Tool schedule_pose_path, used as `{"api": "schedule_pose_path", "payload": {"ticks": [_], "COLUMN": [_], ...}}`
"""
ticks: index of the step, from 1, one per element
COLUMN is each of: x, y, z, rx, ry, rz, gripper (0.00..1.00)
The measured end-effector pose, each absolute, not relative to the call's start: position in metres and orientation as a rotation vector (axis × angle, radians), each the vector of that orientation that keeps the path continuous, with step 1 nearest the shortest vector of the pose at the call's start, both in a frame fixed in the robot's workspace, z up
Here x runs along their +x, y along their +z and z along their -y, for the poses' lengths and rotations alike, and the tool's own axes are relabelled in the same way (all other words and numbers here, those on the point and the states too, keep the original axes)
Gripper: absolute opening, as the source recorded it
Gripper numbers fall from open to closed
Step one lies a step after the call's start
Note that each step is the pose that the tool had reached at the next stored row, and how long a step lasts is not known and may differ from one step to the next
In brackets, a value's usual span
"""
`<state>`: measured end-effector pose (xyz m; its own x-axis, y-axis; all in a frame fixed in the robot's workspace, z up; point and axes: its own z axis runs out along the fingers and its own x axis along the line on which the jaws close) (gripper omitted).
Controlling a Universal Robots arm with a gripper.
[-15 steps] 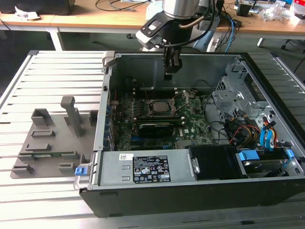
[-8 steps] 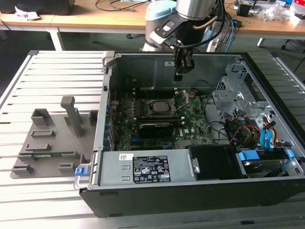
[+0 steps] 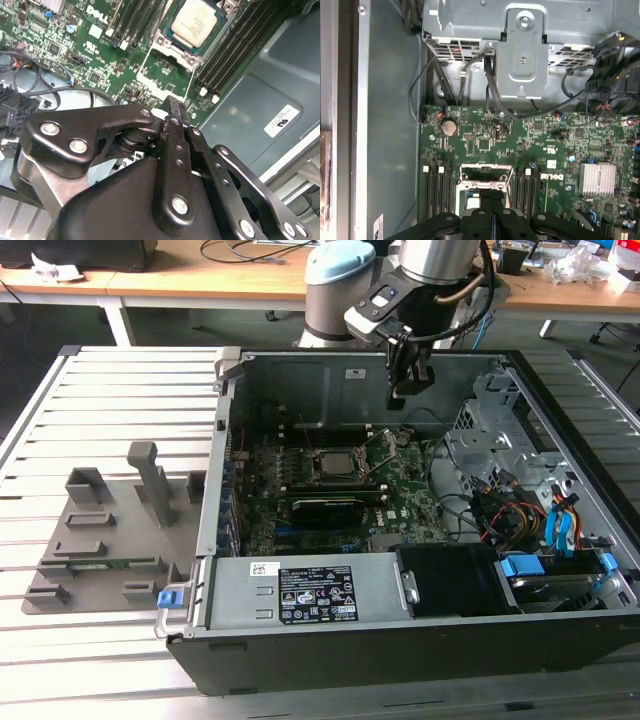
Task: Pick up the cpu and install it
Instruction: 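Close the cpu cover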
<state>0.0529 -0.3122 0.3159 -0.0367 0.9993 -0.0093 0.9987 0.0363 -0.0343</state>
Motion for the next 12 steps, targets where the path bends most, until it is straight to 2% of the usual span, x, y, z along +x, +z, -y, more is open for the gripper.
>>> {"api": "schedule_pose_path", "payload": {"ticks": [5,12], "x": [0.072,0.086], "y": [0.313,0.288], "z": [0.312,0.312], "rx": [-2.168,-2.166], "ry": [0.05,0.053], "rz": [2.249,2.247], "gripper": [0.11,0.11]}}
